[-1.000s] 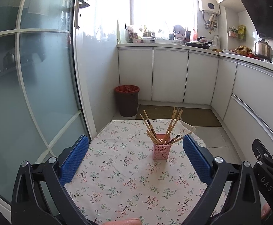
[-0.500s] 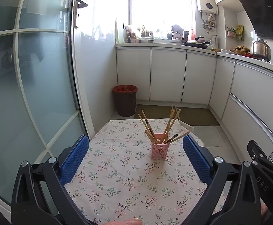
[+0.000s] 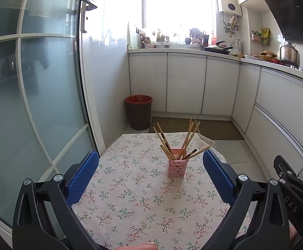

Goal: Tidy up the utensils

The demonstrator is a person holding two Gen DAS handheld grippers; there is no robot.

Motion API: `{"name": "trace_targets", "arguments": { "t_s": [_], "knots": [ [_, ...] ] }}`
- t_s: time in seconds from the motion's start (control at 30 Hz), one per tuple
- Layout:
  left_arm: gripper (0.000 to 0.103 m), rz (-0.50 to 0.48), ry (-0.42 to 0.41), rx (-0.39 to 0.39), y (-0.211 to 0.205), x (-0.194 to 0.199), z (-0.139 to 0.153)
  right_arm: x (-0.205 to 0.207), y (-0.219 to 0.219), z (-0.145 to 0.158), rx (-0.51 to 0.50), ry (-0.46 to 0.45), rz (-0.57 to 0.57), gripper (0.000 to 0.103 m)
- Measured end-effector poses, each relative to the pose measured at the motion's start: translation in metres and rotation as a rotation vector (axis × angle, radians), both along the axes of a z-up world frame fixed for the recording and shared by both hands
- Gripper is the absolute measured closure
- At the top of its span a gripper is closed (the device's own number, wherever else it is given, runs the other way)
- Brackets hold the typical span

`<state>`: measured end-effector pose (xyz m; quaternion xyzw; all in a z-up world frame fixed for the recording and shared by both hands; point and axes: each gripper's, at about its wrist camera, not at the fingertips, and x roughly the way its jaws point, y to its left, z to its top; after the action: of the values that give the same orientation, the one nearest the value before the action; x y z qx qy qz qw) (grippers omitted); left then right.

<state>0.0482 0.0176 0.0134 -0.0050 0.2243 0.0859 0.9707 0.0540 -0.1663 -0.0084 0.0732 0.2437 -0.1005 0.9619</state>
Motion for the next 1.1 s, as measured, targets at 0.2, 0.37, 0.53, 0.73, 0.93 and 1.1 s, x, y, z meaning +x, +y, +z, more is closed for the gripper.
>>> {"name": "trace_targets", "arguments": {
  "t_s": [0.2,0.37,0.53,0.73,0.93,1.1],
  "knots": [
    [0.007,0.003,0.0,0.0,0.0013,-0.0007,0.0005,0.0002,-0.0001,0.0003,0.0,0.0,0.002,0.006],
    [0.007,-0.002,0.006,-0.008,0.0062,0.0011,0.0013,-0.0005,0.0004,-0.0001,0.002,0.003,0.006,0.006],
    [0.007,-0.002,0.002,0.005,0.0043,0.0006,0.0006,-0.0006,-0.0007,-0.0002,0.006,0.005,0.009,0.006],
    [0.008,0.004,0.003,0.012,0.0065,0.0027,-0.0014,0.0004,-0.0026,-0.0013,0.013,0.01,0.006,0.006],
    [0.029,-0.034,-0.008,0.027,0.0008,0.0003,-0.0032,0.0002,-0.0024,-0.0025,0.018,0.014,0.005,0.006],
    [0.03,-0.053,0.005,-0.001,0.0036,0.0033,-0.0047,0.0006,-0.0051,-0.0036,0.029,0.018,0.001,0.006]
  ]
}}
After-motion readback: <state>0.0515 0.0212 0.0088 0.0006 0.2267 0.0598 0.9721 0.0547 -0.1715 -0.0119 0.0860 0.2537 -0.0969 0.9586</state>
